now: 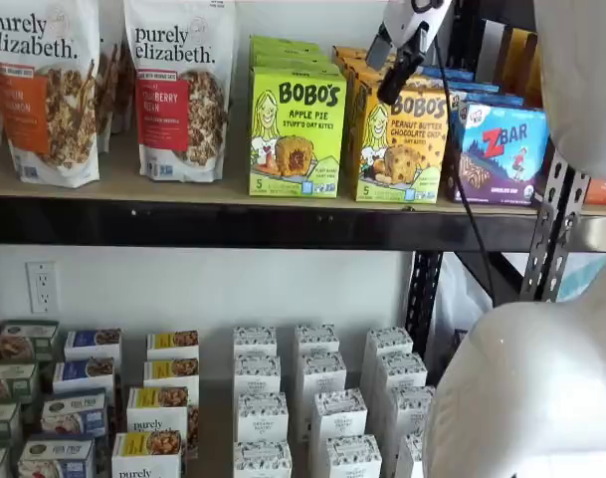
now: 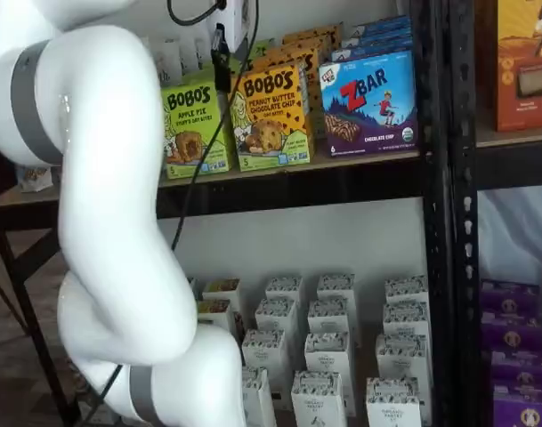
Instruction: Pick up the orange box on the top shelf, the fifth box from the left
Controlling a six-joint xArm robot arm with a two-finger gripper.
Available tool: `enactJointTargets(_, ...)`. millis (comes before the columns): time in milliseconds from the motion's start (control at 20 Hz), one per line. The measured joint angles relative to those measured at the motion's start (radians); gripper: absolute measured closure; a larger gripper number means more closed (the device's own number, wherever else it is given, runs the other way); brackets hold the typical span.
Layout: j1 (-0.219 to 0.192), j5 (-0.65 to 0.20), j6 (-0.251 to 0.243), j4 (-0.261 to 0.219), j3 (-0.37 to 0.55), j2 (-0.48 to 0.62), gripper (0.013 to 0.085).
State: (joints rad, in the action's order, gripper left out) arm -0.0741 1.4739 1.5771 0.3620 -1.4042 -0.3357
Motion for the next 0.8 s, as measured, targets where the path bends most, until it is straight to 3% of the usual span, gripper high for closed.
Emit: enactJointTargets(800,0.012,-0.036,0.013,-0.055,0.018,0.030,0.0130)
